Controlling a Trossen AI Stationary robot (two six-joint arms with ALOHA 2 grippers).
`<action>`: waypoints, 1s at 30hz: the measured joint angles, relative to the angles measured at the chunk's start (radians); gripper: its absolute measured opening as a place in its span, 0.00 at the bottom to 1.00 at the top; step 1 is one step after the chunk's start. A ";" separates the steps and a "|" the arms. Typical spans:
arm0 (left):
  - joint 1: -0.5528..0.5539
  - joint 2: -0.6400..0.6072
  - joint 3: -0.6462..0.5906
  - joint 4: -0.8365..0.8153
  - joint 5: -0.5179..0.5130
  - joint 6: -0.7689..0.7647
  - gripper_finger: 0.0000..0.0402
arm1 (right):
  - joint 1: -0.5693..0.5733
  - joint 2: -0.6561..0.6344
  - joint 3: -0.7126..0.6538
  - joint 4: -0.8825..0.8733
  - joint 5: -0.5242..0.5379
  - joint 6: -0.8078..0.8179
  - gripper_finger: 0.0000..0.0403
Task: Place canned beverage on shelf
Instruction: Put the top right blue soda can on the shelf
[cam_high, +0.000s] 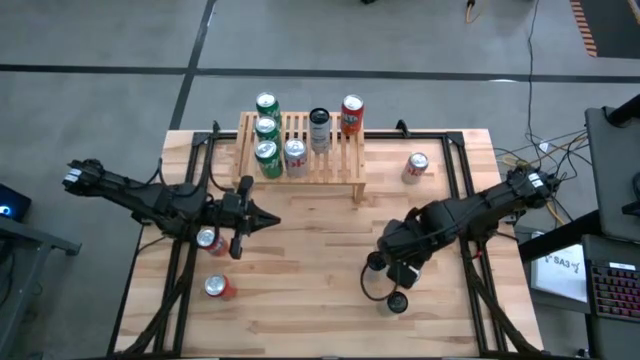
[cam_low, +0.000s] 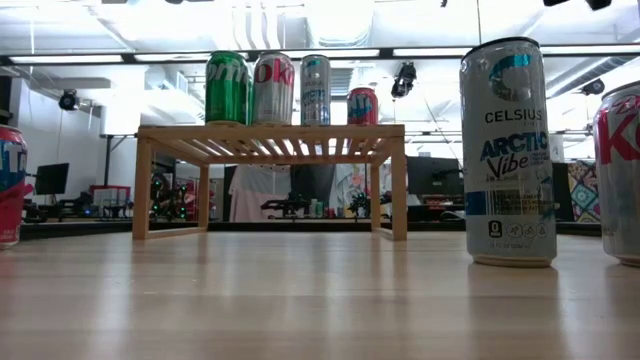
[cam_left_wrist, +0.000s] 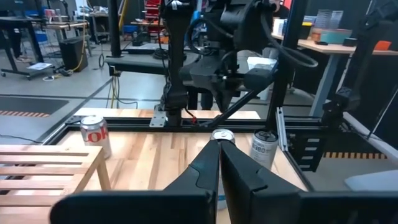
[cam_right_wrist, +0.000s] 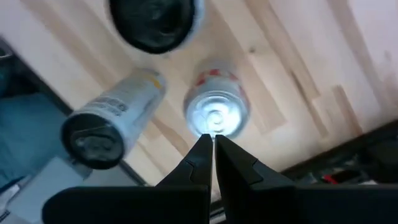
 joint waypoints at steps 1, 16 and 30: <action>0.000 0.001 0.000 0.000 0.000 0.000 0.00 | 0.001 0.000 0.000 0.013 0.001 0.001 0.02; 0.000 0.002 0.001 -0.001 0.000 0.008 0.00 | 0.014 0.013 0.000 0.132 0.029 0.144 0.41; 0.000 0.002 0.001 0.002 0.000 0.047 0.00 | -0.042 0.064 0.000 0.205 0.075 0.214 0.82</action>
